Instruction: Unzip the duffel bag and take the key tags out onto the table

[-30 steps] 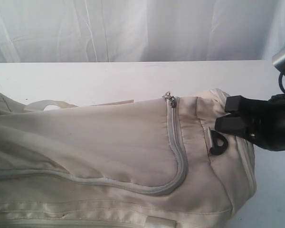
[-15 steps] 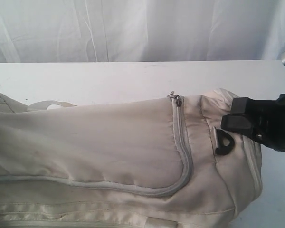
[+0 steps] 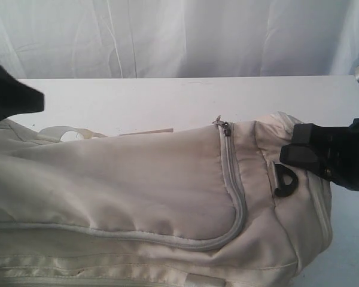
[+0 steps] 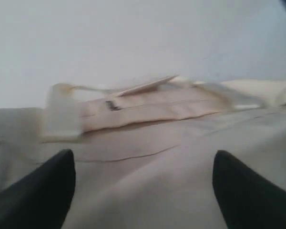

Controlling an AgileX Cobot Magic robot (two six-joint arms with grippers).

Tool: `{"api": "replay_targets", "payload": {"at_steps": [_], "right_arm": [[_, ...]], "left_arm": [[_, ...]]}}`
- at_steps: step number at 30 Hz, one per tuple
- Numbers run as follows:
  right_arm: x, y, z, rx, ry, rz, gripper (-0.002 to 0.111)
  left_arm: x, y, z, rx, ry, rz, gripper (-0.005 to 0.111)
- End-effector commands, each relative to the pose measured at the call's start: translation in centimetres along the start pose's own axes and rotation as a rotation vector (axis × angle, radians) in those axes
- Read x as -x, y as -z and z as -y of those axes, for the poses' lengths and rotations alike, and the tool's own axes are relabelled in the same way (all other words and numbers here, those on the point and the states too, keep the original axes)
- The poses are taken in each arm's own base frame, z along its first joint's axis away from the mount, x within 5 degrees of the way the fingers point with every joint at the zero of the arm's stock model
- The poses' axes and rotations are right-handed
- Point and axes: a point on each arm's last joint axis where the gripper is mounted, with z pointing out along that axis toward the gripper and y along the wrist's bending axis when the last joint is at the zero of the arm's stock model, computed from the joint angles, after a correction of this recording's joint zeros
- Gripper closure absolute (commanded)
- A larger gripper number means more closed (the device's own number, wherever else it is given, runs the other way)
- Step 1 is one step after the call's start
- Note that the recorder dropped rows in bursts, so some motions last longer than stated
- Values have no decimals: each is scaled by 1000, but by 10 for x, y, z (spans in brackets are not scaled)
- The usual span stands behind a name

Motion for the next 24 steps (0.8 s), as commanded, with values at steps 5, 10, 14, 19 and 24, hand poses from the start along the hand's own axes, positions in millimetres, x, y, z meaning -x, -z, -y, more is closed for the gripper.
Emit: {"api": "replay_targets", "payload": {"at_steps": [5,10,14,19,24], "right_arm": [[13,7,1,-30,-14,123,108],[11,7,-1,-17,37,100,108],[10,7,-1,-10,47,89,108],[8,6,-3,4,144,63,108],[7,6,-3,7,170,58,108]], "left_arm": [[20,-5,36,-466,63,155,26],[25,-33,37,-589,112,133,26],[27,-54,35,-664,154,133,26],[24,-85,47,-738,143,68,26],[23,-116,76,-738,36,46,26]]}}
